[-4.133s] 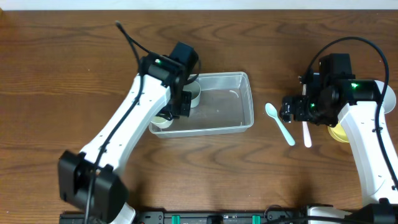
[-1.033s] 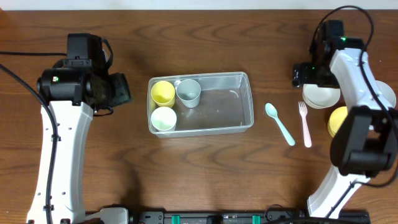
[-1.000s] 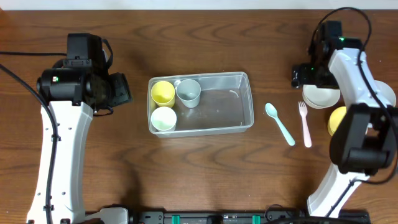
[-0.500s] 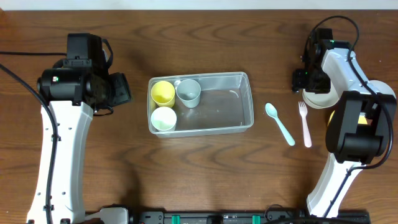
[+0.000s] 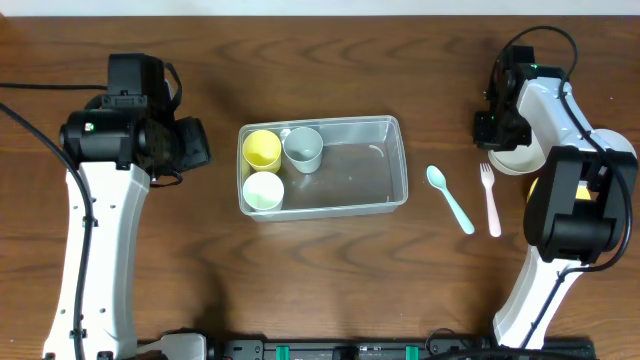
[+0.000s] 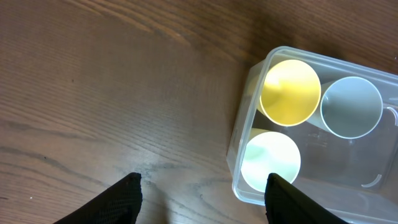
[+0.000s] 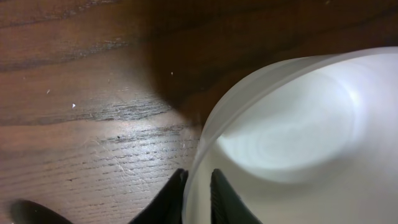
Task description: Pack container
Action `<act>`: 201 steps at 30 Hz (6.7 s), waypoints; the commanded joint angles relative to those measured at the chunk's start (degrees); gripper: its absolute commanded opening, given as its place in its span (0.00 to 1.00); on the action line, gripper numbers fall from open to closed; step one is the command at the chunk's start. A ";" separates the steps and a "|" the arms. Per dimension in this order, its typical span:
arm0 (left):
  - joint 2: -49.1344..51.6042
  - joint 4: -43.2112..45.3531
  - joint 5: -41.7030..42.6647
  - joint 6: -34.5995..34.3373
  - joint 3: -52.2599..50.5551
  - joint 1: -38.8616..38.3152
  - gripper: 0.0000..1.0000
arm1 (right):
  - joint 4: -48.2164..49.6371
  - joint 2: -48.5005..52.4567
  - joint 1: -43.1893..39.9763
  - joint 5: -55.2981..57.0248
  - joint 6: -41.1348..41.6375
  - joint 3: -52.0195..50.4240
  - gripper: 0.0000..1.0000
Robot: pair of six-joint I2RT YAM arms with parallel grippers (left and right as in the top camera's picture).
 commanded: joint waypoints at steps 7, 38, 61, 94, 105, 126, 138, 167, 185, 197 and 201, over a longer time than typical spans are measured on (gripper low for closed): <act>0.11 -0.17 0.20 -0.50 -0.66 0.20 0.64 | 0.00 0.22 -0.02 -0.09 0.22 1.33 0.01; 0.11 -0.17 0.17 -0.31 -0.66 0.22 0.64 | -12.09 -20.68 37.48 -9.09 -8.83 9.53 0.01; 0.11 -0.26 0.17 -0.31 -0.66 0.22 0.64 | 15.41 -20.59 37.97 -9.01 -7.06 -17.84 0.14; 0.11 -0.98 0.17 -0.28 -0.66 0.22 0.64 | 20.48 -18.78 37.09 -8.63 -4.44 -24.79 0.01; 0.11 -1.01 0.17 -0.28 -0.68 0.22 0.64 | 27.74 -13.75 36.65 4.57 -0.11 -25.14 0.01; 0.11 -1.25 0.17 -0.28 -0.66 0.22 0.64 | 32.33 -13.75 34.86 8.96 8.52 -25.14 0.01; 0.11 -1.27 0.17 -0.28 -0.66 0.22 0.64 | 35.98 -13.75 34.60 9.03 10.38 -25.14 0.09; 0.11 -1.66 0.17 -0.28 -0.66 0.22 0.64 | 3.54 -49.96 6.29 6.36 16.17 -17.79 0.67; 0.11 -1.66 0.17 -0.28 -0.66 0.22 0.64 | -3.61 -24.74 -12.02 1.40 16.17 -17.81 0.68; 0.11 -1.68 0.17 -0.28 -0.66 0.22 0.64 | -1.29 -12.48 -12.00 1.18 16.15 -17.81 0.68; 0.11 -1.68 0.17 -0.28 -0.66 0.22 0.64 | -1.29 -11.80 -12.00 1.18 16.13 -17.81 0.62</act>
